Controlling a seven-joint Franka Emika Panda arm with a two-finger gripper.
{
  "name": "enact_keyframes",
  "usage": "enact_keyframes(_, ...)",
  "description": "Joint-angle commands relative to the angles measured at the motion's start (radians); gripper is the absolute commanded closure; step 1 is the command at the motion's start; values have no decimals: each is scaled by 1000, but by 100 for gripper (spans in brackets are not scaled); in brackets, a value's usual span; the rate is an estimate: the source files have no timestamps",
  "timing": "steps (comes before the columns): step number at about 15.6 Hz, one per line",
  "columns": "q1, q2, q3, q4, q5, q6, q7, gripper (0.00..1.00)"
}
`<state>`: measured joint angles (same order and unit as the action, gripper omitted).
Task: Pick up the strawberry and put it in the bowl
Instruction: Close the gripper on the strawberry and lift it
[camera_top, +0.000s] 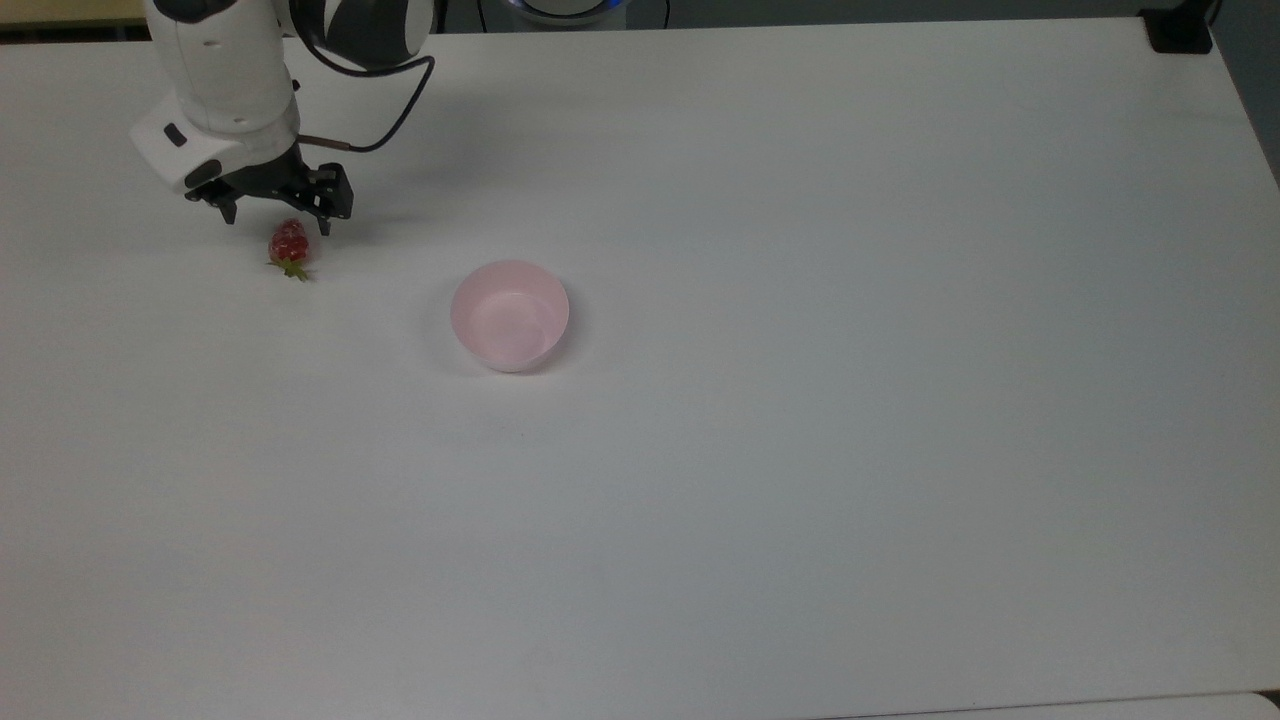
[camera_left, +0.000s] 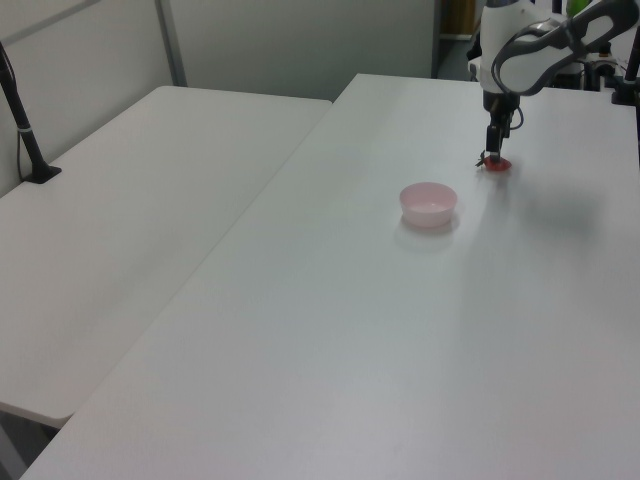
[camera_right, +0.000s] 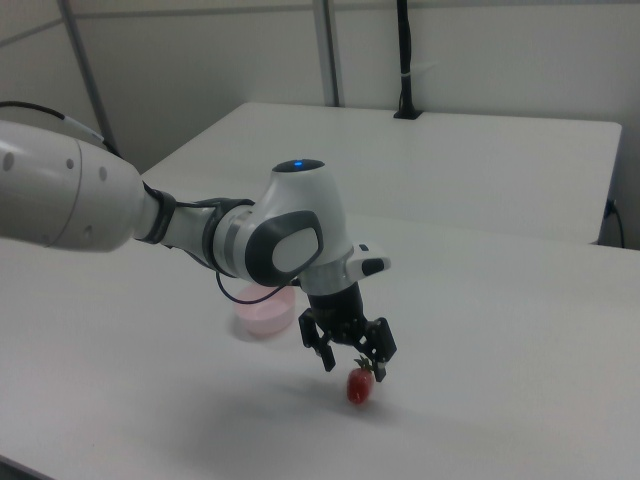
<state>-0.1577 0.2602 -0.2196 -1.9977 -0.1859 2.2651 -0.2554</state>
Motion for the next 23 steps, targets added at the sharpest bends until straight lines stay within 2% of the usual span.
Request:
enact_keyframes(1,-3,24,-6,-6,-15,31,-5,7)
enact_keyframes(7,-13,43,-6,-4,-4,42,-2,47)
enact_keyframes(10,-13,50,-4,-4,-4,57,-2,57)
enact_keyframes(13,-11,50,-3,-4,-4,57,-1,73)
enact_keyframes(18,-8,33,2,5,-1,47,1,76)
enact_keyframes(20,3,-7,6,7,28,39,1,76)
enact_keyframes(23,20,-32,63,81,97,-69,2,76)
